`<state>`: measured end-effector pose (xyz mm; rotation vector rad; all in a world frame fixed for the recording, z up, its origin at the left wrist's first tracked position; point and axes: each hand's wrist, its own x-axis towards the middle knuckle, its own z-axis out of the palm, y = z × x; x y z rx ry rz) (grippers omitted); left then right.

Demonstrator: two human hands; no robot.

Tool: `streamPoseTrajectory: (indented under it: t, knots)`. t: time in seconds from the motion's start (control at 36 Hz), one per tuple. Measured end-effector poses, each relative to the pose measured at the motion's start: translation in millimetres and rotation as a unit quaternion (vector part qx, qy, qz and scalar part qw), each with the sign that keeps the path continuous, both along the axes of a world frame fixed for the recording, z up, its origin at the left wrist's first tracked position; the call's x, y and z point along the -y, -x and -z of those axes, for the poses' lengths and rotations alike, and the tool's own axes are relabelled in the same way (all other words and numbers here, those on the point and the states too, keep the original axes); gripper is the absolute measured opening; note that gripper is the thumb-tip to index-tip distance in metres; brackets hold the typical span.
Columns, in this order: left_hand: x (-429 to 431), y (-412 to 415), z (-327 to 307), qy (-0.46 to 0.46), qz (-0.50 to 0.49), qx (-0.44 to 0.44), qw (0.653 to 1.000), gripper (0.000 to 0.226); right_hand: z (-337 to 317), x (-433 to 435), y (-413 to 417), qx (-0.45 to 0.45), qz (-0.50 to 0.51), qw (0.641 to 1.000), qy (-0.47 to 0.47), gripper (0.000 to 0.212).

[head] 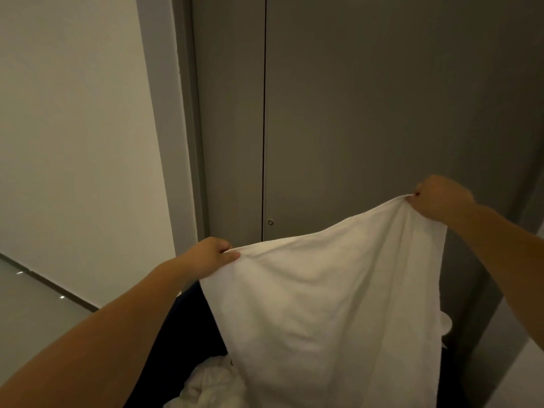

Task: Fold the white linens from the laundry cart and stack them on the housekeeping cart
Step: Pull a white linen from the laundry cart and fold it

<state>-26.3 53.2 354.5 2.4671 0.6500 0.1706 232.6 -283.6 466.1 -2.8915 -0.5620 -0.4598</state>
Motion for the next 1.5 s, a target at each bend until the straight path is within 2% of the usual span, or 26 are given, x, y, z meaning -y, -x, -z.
streamPoseTrajectory:
  t: [0.11, 0.19, 0.28, 0.39, 0.44, 0.58, 0.78, 0.86, 0.92, 1.03, 1.11, 1.22, 1.33, 1.5]
  knots:
    - [22, -11, -8, 0.082, -0.007, 0.047, 0.996, 0.037, 12, -11, 12, -0.108, -0.037, 0.993, 0.019, 0.042]
    - [41, -21, -14, 0.124, 0.002, 0.046, 0.991, 0.040, 26, -22, 31, -0.160, -0.062, 0.985, 0.035, 0.047]
    - [61, -32, -12, 0.142, 0.010, 0.024, 0.989, 0.040, 44, -27, 45, -0.226, -0.088, 0.970, -0.005, 0.042]
    - [84, -48, -3, 0.176, 0.016, 0.030, 0.984, 0.028, 73, -31, 57, -0.297, -0.117, 0.935, -0.158, 0.018]
    - [91, -54, 1, 0.203, 0.015, 0.030, 0.979, 0.025, 84, -34, 64, -0.323, -0.129, 0.909, -0.231, 0.016]
    - [105, -66, 4, 0.303, -0.008, 0.060, 0.951, 0.023, 93, -48, 86, -0.361, -0.175, 0.854, -0.331, 0.010]
    - [124, -71, -8, 0.371, 0.015, 0.100, 0.923, 0.007, 88, -60, 105, -0.393, -0.251, 0.802, -0.374, 0.009]
    - [126, -70, -11, 0.390, 0.041, 0.114, 0.913, 0.020, 89, -59, 108, -0.420, -0.273, 0.786, -0.363, 0.020]
    - [126, -69, -11, 0.404, 0.057, 0.117, 0.905, 0.018, 89, -58, 111, -0.414, -0.273, 0.793, -0.356, 0.024]
    - [127, -71, -7, 0.433, 0.044, 0.135, 0.890, 0.014, 91, -62, 115, -0.334, -0.225, 0.844, -0.354, 0.012]
    - [132, -76, -3, 0.453, 0.027, 0.157, 0.877, 0.016, 94, -66, 118, -0.304, -0.220, 0.860, -0.344, 0.011]
    - [137, -80, 0, 0.465, 0.034, 0.175, 0.867, 0.017, 96, -65, 119, -0.320, -0.241, 0.851, -0.338, 0.008]
    - [134, -78, 0, 0.491, 0.054, 0.173, 0.852, 0.021, 100, -60, 113, -0.352, -0.252, 0.838, -0.332, 0.023]
    - [132, -80, 0, 0.493, 0.056, 0.182, 0.849, 0.027, 106, -59, 110, -0.376, -0.277, 0.820, -0.331, 0.030]
